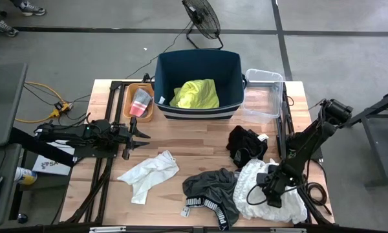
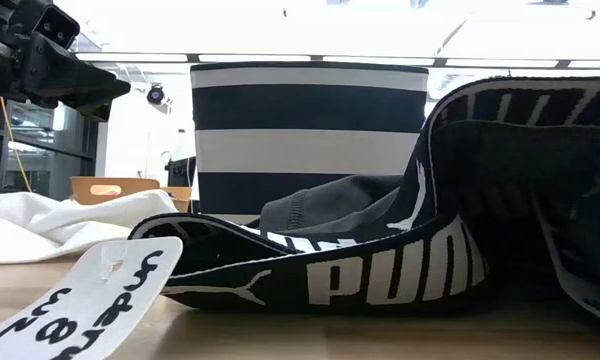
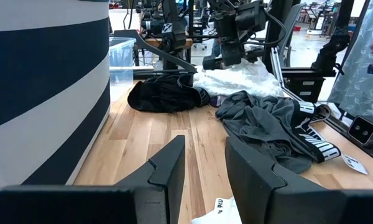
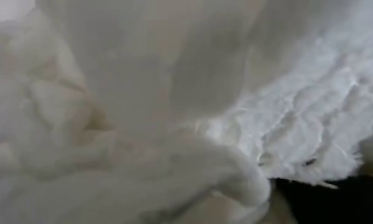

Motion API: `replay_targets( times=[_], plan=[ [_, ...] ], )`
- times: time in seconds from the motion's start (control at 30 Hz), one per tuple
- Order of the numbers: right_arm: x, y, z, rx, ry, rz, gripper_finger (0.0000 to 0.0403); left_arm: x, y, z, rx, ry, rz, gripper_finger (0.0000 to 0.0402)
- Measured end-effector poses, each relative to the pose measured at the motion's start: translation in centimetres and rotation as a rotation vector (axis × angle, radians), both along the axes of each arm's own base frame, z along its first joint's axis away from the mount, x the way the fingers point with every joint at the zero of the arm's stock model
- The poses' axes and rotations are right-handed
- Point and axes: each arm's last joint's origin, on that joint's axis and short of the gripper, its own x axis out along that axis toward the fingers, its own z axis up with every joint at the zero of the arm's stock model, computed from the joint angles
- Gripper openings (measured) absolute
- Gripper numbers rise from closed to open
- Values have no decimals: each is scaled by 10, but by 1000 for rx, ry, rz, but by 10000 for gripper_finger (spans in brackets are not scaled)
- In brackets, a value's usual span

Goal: Pick & Place Cloths
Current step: Put the white dress into the laundry organizer

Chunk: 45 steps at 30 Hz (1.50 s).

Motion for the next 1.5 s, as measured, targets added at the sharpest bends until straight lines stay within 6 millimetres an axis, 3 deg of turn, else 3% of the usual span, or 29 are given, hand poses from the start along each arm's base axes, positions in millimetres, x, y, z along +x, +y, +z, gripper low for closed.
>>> replay_targets(
  times=[0.27,0.53,0.73,1.07,1.5],
  plan=[
    [0,-1,-1,-2,-15,81,212,0,0,0,0,0,0,113],
    [6,-1,-1,97,32,31,65,0,0,0,0,0,0,113],
    [17,8,22,217,-47,27,63,0,0,0,0,0,0,113],
    [21,13,96,415,-191,-26,59,0,0,0,0,0,0,113],
    [19,-11,202,282,-558,-106,58,0,0,0,0,0,0,113]
  ],
)
